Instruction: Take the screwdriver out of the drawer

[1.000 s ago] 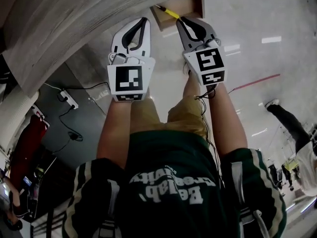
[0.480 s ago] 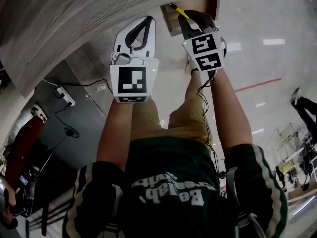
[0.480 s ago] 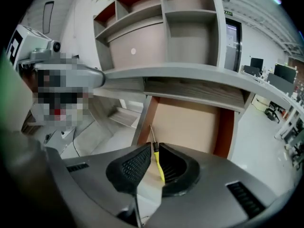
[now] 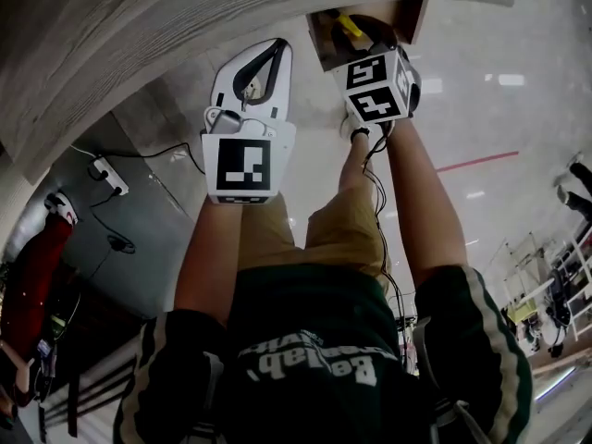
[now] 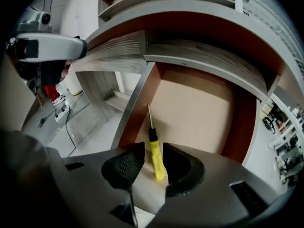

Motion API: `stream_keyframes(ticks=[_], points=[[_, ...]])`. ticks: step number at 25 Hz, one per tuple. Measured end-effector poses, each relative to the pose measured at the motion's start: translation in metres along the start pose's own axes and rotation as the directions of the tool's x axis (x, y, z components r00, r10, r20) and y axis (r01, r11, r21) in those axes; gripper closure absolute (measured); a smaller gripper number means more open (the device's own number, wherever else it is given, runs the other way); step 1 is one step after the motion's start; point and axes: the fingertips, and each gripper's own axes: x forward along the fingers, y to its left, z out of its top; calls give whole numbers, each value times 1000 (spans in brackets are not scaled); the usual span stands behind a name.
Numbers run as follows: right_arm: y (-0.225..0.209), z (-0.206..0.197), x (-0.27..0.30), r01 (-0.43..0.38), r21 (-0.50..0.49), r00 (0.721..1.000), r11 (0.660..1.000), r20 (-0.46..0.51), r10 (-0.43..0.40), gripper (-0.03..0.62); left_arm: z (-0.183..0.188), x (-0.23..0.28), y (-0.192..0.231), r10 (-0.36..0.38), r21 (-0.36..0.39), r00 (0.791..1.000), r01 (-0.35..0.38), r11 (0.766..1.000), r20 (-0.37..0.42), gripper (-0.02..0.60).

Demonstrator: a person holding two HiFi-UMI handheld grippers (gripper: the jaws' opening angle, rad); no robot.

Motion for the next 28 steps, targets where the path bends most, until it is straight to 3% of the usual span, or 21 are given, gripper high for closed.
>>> stream_keyframes(ticks=[14,18,28], points=[[-7,-9,17,83,-47,996,995,-21,-84,479,-15,-3,-4,-9,-28,999,9,1000,-32,563],[-6,-9,22,122,-100,992,987,-27,-125,514,-25,-5,2,-5,-32,999,4,999,-36,563],[-3,-3,9,101,-143,995,985,-11,-104,516,-23,-9,-2,-2,-35,1000,1,999,-31,563]])
